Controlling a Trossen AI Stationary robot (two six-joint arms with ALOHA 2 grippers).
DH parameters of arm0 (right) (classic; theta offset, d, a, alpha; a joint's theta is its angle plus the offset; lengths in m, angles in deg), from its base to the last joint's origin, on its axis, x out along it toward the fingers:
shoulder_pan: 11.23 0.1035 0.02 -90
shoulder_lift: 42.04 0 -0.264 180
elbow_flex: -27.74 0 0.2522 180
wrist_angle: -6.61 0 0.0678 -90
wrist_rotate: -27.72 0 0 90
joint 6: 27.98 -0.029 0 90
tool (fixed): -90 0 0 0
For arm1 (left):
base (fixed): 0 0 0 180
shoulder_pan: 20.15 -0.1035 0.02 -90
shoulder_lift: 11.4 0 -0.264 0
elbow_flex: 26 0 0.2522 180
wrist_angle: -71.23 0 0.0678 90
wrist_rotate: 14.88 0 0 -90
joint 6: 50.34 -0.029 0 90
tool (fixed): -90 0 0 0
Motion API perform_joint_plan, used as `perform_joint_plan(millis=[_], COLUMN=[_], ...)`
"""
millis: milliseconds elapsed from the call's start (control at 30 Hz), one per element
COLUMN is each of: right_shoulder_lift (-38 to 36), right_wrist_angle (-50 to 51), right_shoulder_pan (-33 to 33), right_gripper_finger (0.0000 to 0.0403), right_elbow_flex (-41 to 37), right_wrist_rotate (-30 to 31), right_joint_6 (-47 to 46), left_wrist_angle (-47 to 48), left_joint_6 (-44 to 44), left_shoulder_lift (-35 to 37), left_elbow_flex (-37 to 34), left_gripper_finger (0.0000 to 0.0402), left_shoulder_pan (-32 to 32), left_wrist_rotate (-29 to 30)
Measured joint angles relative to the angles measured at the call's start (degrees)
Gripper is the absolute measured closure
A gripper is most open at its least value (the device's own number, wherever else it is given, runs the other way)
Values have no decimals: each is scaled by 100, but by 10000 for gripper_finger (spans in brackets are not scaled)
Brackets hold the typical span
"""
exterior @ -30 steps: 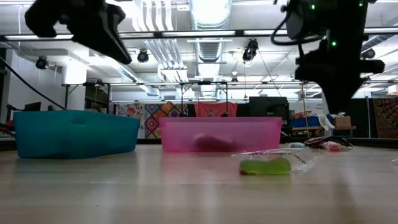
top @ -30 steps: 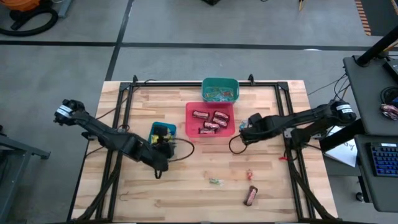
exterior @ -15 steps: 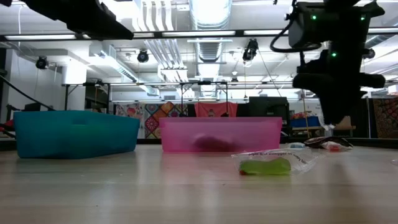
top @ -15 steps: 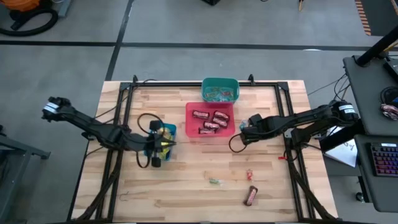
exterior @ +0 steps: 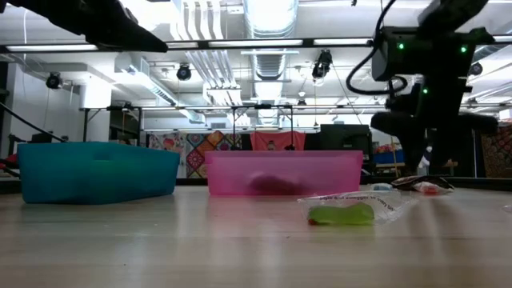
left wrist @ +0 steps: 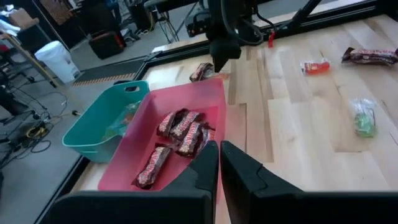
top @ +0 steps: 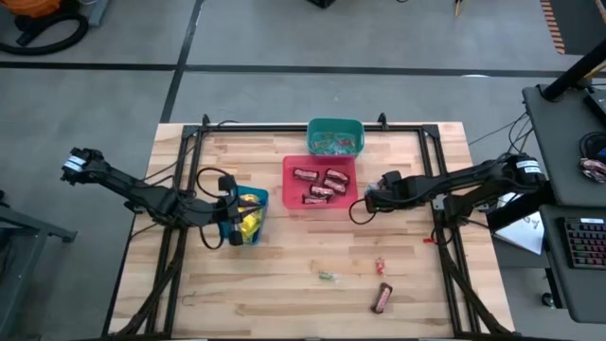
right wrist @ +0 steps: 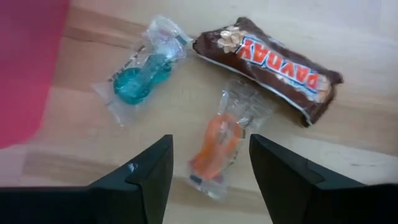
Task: Sort candy
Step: Put the orange gummy into the green bin
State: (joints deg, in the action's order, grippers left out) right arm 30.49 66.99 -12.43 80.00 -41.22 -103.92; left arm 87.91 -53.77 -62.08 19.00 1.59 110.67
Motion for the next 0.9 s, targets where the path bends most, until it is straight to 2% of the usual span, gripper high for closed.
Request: perform_joint_plan(millis=[433, 533, 900], right_shoulder_lift=[-6, -11, -4], right_wrist_angle=[-1034, -1117, -1090], right_shoulder_pan=[-35, -32, -32], right_gripper_finger=[205, 227, 347], right_elbow_flex=[-917, -964, -762], right_wrist_rotate=[32, 42, -39], right_joint_6=[-404, -406, -189], left_wrist_angle=[-43, -60, -88], left_joint_6=[-10, -3, 56], left_shoulder_lift=[-11, -22, -35], left_elbow_flex=[2, 2, 11], left_gripper_finger=[401, 401, 401], left_shoulder_pan=[-13, -13, -13], left_wrist_rotate=[3, 3, 3])
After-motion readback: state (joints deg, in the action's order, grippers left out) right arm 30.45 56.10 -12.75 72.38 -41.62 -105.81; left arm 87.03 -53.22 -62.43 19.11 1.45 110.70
